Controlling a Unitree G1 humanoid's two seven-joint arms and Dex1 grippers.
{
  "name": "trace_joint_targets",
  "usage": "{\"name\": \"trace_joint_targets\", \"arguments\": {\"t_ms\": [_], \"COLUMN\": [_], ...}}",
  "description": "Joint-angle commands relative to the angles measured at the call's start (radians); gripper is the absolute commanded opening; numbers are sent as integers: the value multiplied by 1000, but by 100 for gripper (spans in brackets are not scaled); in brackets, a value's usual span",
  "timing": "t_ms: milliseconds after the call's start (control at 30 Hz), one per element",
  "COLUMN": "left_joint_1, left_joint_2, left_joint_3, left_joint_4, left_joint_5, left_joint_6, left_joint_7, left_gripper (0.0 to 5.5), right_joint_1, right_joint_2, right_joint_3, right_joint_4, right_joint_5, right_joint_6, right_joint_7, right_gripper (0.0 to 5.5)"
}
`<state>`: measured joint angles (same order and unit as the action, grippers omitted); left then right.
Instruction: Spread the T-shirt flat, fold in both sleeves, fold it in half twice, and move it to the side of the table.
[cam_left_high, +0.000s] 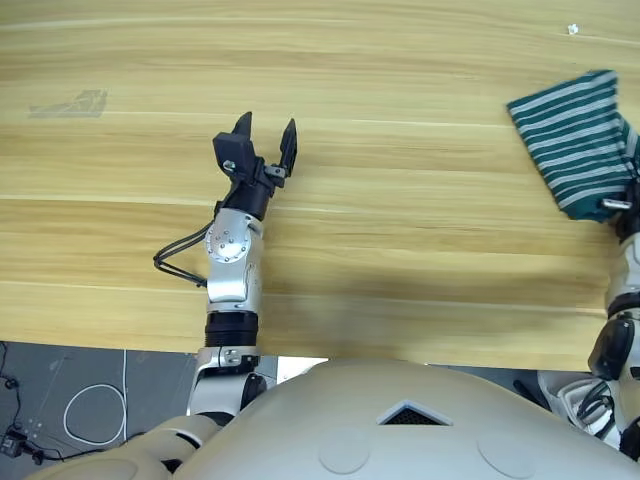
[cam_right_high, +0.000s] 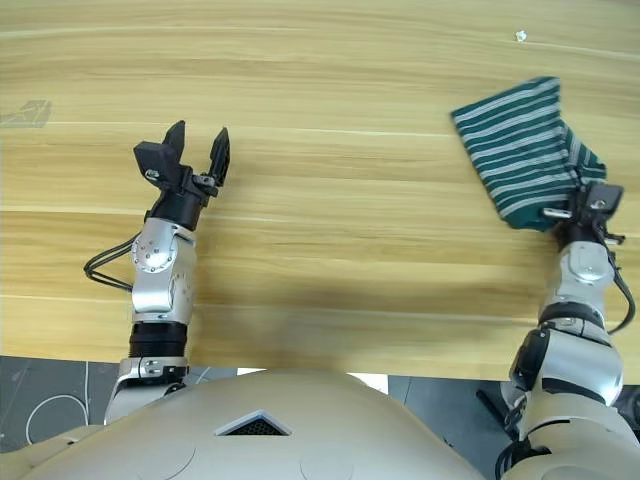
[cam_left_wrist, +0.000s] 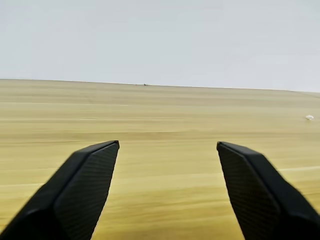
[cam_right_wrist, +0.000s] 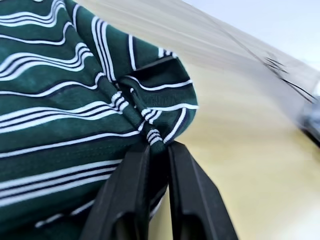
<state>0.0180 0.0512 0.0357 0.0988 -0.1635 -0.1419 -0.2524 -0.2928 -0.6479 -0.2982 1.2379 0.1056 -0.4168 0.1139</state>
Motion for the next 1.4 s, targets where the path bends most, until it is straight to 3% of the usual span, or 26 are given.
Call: {"name": "trace_joint_targets", "arguments": {"t_ms": [33,167,300,667,767,900,1000,1133,1400], "left_joint_1": [48,60,74,77,74,71,98,157,176], "left_joint_2": [-19,-33,-35,-33,-38,-64,-77,-95,-53], "left_joint_3": [-5,-16,-16,-6,11,42,5,-51,-55], "left_joint_4": [-46,-38,-52,-54,-84,-209,-242,-149,-17], "left_joint_5": [-8,4,3,-8,-15,34,119,190,357], "left_joint_6": [34,46,48,52,25,-102,-204,-329,-474], "left_joint_7": [22,32,39,47,56,139,167,186,276], "left_gripper": [364,364,364,364,364,364,364,364,364], "right_joint_1": [46,55,37,44,67,179,265,287,275], "right_joint_2": [46,84,101,113,133,269,407,557,613], "right_joint_3": [5,-2,-75,-141,-143,-20,127,290,320], "right_joint_4": [-11,-83,-140,-221,-392,-857,-1012,-916,-760], "right_joint_5": [-7,-1,64,94,51,-64,-114,-204,-326], "right_joint_6": [-15,-88,-106,-99,-229,-434,-467,-507,-579], "right_joint_7": [-5,-33,-85,-165,-226,-210,-183,-160,-220], "right_gripper": [54,54,109,319,366,431,445,445,445]}}
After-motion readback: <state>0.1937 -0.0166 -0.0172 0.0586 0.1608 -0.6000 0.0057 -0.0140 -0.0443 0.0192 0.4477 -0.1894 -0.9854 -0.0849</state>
